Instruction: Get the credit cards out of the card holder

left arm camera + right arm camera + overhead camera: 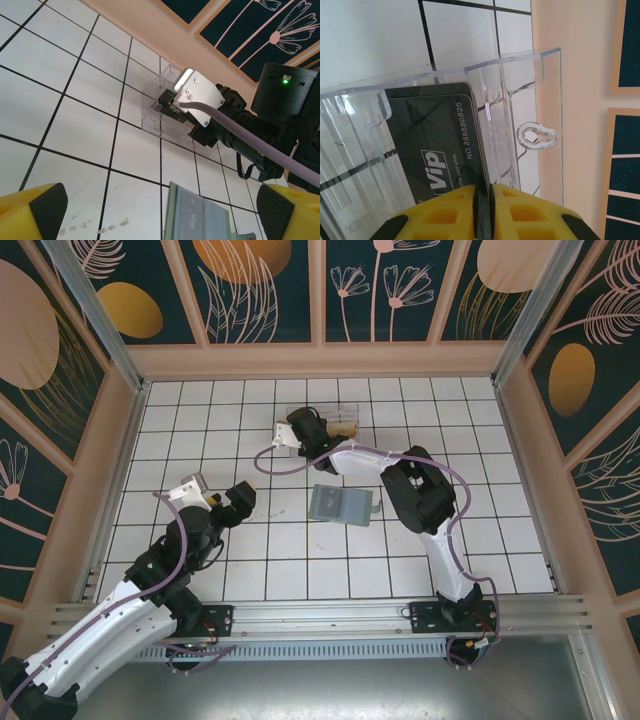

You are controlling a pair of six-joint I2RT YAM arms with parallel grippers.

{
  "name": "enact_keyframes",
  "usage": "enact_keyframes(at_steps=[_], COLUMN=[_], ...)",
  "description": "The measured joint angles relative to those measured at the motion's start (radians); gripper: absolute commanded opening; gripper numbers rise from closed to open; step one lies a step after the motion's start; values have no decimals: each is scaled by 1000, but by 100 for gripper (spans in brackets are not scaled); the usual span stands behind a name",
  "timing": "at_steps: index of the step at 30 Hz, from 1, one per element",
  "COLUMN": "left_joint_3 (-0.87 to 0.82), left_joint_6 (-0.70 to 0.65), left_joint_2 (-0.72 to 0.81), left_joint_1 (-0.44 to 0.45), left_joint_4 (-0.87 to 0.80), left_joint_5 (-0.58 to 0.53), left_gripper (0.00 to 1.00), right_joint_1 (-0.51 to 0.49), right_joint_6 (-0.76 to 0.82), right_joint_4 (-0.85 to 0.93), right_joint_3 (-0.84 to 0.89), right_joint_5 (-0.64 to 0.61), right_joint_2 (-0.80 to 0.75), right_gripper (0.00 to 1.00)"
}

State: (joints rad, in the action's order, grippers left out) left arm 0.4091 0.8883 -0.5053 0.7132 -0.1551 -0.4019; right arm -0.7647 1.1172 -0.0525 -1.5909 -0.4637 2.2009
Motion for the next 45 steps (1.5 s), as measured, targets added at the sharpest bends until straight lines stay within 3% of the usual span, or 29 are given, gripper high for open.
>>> enact_keyframes(at_steps=[13,22,28,33,39,45], left_joint_3=[0,0,22,67,109,158], left_joint_6=[0,-4,-4,0,14,29], left_joint_2=[-20,-131,-311,-481,-660,-803], left_joint_1=[0,0,0,-1,-1,-1], left_joint_4=[0,32,105,186,276,343], left_joint_5=[1,58,154,245,344,427], left_gripper=[99,99,99,99,94,87], right_joint_1=[0,4,44,106,127,129], right_joint_6=[-83,-459,-807,-1118,-1439,-1590], right_joint_4=[-3,136,171,182,162,128], right_joint_3=[-13,19,233,530,873,1012], right_joint_5=[-6,39,109,257,411,493], right_joint_2=[-8,-257,-563,-741,-819,-845], right_gripper=[26,28,31,29,23,21])
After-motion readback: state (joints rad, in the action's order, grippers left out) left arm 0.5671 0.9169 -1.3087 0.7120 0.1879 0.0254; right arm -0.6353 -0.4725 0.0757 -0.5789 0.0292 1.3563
